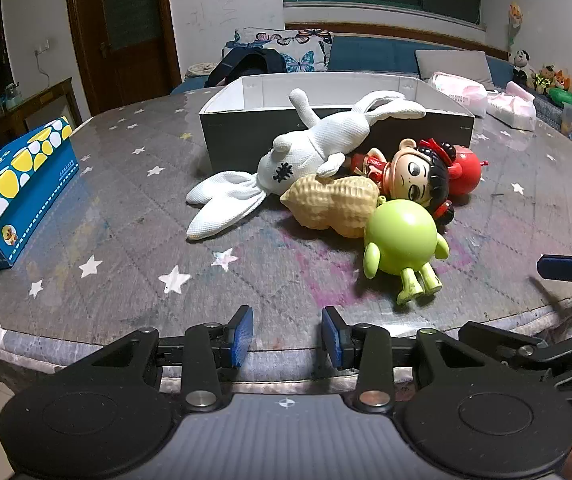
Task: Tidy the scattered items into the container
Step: 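Move both grippers toward the pile of toys beside the white box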
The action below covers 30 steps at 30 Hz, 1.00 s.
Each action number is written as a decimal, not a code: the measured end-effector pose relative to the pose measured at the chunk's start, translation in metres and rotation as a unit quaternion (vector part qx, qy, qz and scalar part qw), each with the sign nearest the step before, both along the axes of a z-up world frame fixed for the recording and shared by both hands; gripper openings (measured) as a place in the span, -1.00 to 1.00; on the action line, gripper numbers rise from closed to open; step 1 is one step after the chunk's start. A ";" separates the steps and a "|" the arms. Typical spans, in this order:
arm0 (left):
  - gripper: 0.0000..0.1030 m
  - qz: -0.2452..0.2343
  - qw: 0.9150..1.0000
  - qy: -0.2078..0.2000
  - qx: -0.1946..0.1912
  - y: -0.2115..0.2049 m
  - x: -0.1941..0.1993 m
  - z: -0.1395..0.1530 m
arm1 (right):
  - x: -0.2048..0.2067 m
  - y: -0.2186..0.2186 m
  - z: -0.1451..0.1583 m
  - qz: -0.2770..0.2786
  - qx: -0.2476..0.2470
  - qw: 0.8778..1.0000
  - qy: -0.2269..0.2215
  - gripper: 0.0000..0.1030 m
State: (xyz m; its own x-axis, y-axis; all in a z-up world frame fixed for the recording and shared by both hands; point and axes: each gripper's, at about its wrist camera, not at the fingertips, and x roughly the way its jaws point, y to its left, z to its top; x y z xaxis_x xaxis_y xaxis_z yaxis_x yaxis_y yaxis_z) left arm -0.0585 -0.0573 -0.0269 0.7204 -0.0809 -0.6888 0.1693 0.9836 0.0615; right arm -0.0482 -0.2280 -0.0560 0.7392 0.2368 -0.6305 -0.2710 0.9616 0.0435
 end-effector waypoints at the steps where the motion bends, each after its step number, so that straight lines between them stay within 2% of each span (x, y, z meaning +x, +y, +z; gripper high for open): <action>1: -0.21 0.000 1.000 0.000 0.001 0.000 0.000 0.000 | 0.000 0.000 0.000 0.000 0.000 1.000 0.000 1.00; 30: -0.22 -0.001 1.000 -0.002 0.012 -0.005 -0.001 0.000 | 0.003 0.005 -0.003 0.008 0.001 1.000 0.006 1.00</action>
